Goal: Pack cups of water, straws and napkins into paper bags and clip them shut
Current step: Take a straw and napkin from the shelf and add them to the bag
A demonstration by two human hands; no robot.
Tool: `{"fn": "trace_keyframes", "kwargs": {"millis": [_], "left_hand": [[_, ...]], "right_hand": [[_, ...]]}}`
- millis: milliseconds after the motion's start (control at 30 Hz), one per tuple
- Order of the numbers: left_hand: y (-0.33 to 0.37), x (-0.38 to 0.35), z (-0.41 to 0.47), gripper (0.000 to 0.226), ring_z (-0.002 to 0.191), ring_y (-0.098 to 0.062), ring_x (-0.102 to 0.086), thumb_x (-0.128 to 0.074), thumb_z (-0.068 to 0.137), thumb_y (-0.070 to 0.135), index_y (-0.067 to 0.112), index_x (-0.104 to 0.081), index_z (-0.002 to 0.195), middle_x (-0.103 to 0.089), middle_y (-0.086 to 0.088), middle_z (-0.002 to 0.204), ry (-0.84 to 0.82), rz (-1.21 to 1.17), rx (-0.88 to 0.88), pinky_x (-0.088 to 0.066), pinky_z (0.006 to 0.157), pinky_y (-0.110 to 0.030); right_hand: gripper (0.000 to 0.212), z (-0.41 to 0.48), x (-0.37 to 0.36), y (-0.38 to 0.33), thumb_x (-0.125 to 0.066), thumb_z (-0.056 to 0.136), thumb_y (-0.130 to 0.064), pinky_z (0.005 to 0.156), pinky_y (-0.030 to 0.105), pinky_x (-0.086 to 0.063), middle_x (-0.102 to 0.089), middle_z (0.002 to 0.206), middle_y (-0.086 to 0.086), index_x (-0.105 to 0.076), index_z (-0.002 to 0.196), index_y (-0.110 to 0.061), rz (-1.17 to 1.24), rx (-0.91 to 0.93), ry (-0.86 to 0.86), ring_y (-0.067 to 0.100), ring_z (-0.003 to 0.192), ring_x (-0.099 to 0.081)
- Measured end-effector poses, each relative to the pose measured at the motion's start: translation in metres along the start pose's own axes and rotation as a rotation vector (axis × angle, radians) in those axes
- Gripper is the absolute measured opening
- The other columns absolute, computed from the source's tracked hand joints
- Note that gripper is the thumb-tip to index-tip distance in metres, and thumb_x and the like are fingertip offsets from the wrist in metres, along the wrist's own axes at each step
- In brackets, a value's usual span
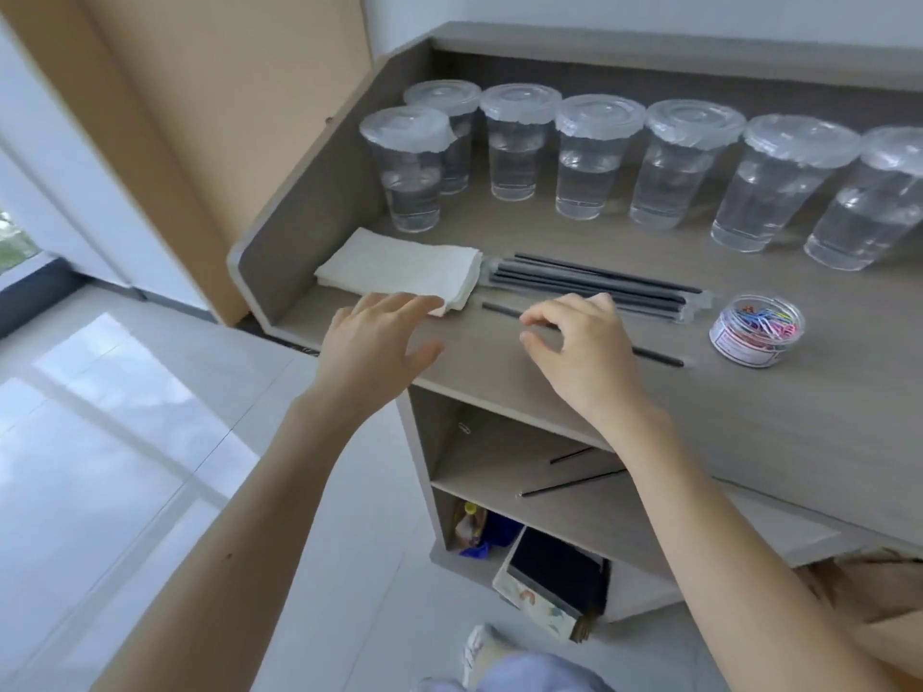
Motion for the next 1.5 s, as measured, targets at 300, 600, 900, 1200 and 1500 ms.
{"fn": "trace_keyframes", "kwargs": {"millis": [300, 600, 900, 1200, 1500], "left_hand": [[-0.047, -0.021, 0.056, 0.031, 0.105, -0.023, -0.059, -0.077, 0.075, 0.020, 0.020, -0.071, 0.105, -0.066, 0.003, 0.111, -0.028, -0.216, -0.136, -0.050, 0.084, -0.039], [-0.070, -0.012, 0.078, 0.031, 0.102, -0.022, -0.059, -0.077, 0.074, 0.030, 0.020, -0.072, 0.104, -0.067, 0.004, 0.108, -0.158, -0.303, -0.307, -0.050, 0.084, -0.038], [-0.084, -0.021, 0.086, 0.024, 0.087, -0.025, -0.062, -0.060, 0.082, 0.036, 0.021, -0.074, 0.096, -0.070, 0.006, 0.097, -0.082, -0.334, -0.526, -0.055, 0.065, -0.043], [-0.086, -0.024, 0.093, 0.014, 0.085, -0.023, -0.060, -0.073, 0.080, 0.024, 0.022, -0.074, 0.093, -0.070, 0.007, 0.095, -0.079, -0.368, -0.512, -0.053, 0.066, -0.038], [-0.084, -0.023, 0.099, 0.024, 0.076, -0.024, -0.061, -0.056, 0.083, 0.032, 0.018, -0.075, 0.089, -0.071, 0.005, 0.086, -0.046, -0.394, -0.562, -0.055, 0.060, -0.039]], "right_hand": [[0.032, 0.048, -0.025, 0.008, -0.058, 0.089, -0.034, 0.090, 0.030, -0.035, -0.059, 0.116, -0.004, -0.062, 0.118, -0.020, -0.200, -0.119, -0.178, 0.023, 0.109, -0.035], [0.014, 0.052, -0.036, -0.006, -0.060, 0.089, -0.021, 0.071, 0.030, -0.036, -0.064, 0.096, 0.002, -0.070, 0.097, -0.015, -0.202, -0.185, -0.092, 0.024, 0.093, -0.045], [0.013, 0.040, -0.042, -0.023, -0.056, 0.090, -0.017, 0.063, 0.027, -0.028, -0.063, 0.094, 0.003, -0.068, 0.094, -0.012, -0.314, -0.229, -0.006, 0.023, 0.088, -0.047], [0.013, 0.036, -0.042, -0.031, -0.056, 0.091, -0.018, 0.064, 0.027, -0.031, -0.063, 0.092, 0.001, -0.067, 0.093, -0.012, -0.300, -0.262, -0.004, 0.023, 0.090, -0.049], [0.012, 0.042, -0.043, -0.031, -0.057, 0.090, -0.018, 0.065, 0.031, -0.040, -0.064, 0.089, 0.001, -0.068, 0.091, -0.014, -0.274, -0.270, 0.006, 0.023, 0.086, -0.049]]}}
Point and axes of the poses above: each hand's wrist, its own z-axis towards the middle knuckle, its own x-axis out of the back of the hand, y = z × x, the point moved 1 cm from there along z, towards the middle knuckle
